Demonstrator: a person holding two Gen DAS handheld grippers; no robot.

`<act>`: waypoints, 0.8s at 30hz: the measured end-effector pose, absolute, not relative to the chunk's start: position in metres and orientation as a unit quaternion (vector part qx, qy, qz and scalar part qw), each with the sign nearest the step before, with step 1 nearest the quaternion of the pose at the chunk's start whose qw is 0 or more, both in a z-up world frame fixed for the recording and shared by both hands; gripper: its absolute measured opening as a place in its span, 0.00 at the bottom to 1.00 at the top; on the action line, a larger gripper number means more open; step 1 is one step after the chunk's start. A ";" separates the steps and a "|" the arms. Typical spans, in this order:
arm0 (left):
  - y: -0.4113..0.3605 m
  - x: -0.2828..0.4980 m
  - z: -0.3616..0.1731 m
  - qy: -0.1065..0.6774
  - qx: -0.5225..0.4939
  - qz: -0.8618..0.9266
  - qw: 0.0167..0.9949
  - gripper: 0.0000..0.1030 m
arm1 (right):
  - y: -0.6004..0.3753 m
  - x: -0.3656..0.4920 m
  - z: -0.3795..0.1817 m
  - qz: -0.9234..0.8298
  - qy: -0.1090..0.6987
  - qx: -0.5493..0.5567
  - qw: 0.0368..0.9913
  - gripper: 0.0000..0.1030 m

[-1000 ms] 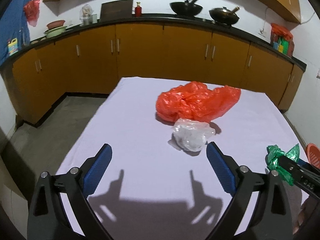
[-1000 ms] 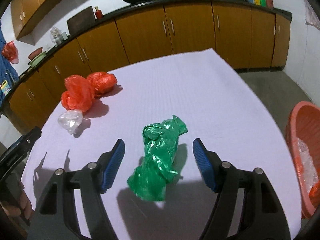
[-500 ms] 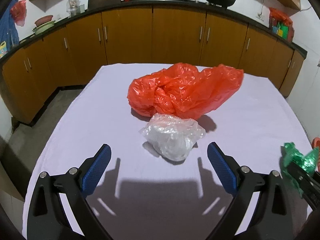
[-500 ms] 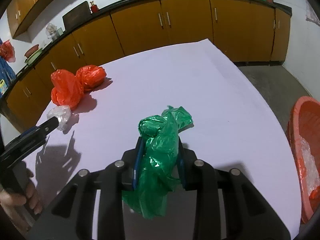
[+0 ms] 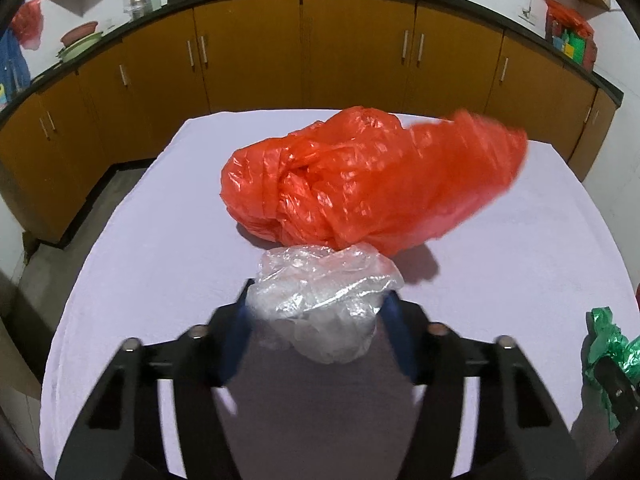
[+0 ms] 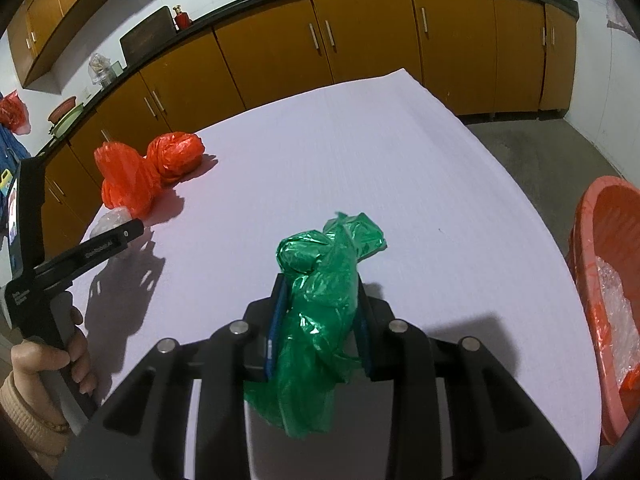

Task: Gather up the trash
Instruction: 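Grasp and lift the white bag with the left tool while the right tool holds the green bag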

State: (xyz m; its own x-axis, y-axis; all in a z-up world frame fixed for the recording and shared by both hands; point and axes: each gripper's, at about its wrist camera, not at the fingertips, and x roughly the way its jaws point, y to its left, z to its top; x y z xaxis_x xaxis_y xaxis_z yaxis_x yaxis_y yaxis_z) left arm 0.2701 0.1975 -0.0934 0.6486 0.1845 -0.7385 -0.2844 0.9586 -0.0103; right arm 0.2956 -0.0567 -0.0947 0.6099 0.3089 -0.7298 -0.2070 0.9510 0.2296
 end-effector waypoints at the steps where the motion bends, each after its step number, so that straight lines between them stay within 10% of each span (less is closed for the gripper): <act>1: 0.197 0.269 -0.093 0.397 -0.064 0.127 0.907 0.50 | -0.057 0.295 -0.095 0.144 0.417 0.060 0.895 0.30; 24: 0.174 0.213 -0.067 0.341 -0.016 0.105 0.934 0.43 | -0.061 0.267 -0.071 0.152 0.395 0.047 0.905 0.30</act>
